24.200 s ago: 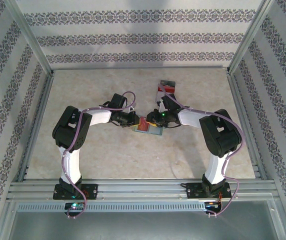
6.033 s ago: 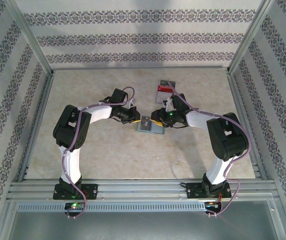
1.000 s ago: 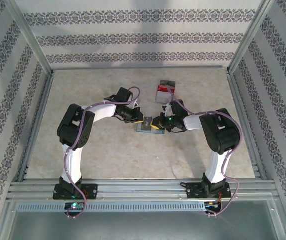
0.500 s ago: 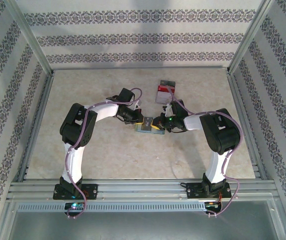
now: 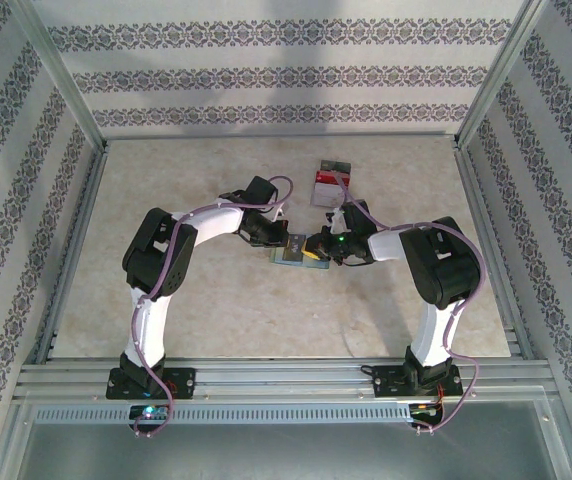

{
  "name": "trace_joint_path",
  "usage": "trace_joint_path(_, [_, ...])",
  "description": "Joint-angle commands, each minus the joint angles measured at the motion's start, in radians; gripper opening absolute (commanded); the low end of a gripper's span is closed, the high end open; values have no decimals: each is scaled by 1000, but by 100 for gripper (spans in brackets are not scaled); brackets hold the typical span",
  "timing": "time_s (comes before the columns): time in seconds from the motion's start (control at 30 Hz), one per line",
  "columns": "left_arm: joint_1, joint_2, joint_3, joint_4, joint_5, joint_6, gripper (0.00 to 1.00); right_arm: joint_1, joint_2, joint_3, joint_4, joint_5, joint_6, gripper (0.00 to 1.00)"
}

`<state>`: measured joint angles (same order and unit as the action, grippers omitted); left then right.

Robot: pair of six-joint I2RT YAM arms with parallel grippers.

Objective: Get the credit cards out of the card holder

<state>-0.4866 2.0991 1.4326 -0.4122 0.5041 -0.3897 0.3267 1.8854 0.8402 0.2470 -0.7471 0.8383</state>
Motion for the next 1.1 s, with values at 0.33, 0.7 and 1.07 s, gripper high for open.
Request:
trace_joint_path(0.33, [5,60,-31,-179,-237,49,3,-47,-26,-64,37,-26,-35,1])
trace_joint_path(0.7, [6,57,-33,-145,-181,42,3,-52,-11,-73,91,-45,-11,1])
trace_joint_path(1.07, [18,-55,-24,-75,-58,-19,14,-15,37,-44,160,-48,37,1])
